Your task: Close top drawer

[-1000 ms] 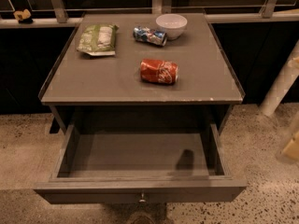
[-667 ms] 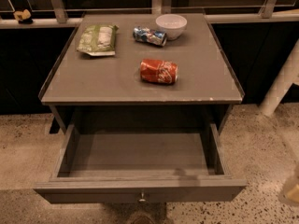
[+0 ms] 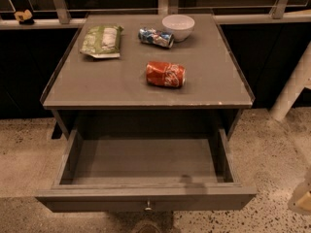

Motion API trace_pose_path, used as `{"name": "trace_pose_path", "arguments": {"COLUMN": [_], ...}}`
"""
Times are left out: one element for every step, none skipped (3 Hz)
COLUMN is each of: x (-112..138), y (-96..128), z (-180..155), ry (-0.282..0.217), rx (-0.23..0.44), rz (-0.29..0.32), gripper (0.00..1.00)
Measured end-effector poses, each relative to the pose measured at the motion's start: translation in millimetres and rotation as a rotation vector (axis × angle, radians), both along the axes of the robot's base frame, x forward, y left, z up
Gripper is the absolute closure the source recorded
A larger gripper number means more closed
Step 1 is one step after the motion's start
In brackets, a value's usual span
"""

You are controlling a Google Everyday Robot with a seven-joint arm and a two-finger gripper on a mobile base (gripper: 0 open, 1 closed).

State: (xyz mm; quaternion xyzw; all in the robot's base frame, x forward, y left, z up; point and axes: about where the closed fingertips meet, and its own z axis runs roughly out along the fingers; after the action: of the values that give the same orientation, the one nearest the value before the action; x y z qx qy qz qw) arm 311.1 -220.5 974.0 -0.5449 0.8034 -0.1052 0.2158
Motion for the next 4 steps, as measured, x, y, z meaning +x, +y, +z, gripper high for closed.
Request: {"name": "trace_pose_path", "arguments": {"x": [-9, -20, -24, -24], "y": [-51, -150, -173, -164], "z": [5, -7, -23, -36], "ry": [-0.038, -0.068, -0.043, -0.015], "rx": [-0.001, 0.047, 0.063, 0.053], "rz": [-0.060, -0.186, -0.224, -0.202], "gripper": [0.00, 0.00, 0.00, 0.00]}}
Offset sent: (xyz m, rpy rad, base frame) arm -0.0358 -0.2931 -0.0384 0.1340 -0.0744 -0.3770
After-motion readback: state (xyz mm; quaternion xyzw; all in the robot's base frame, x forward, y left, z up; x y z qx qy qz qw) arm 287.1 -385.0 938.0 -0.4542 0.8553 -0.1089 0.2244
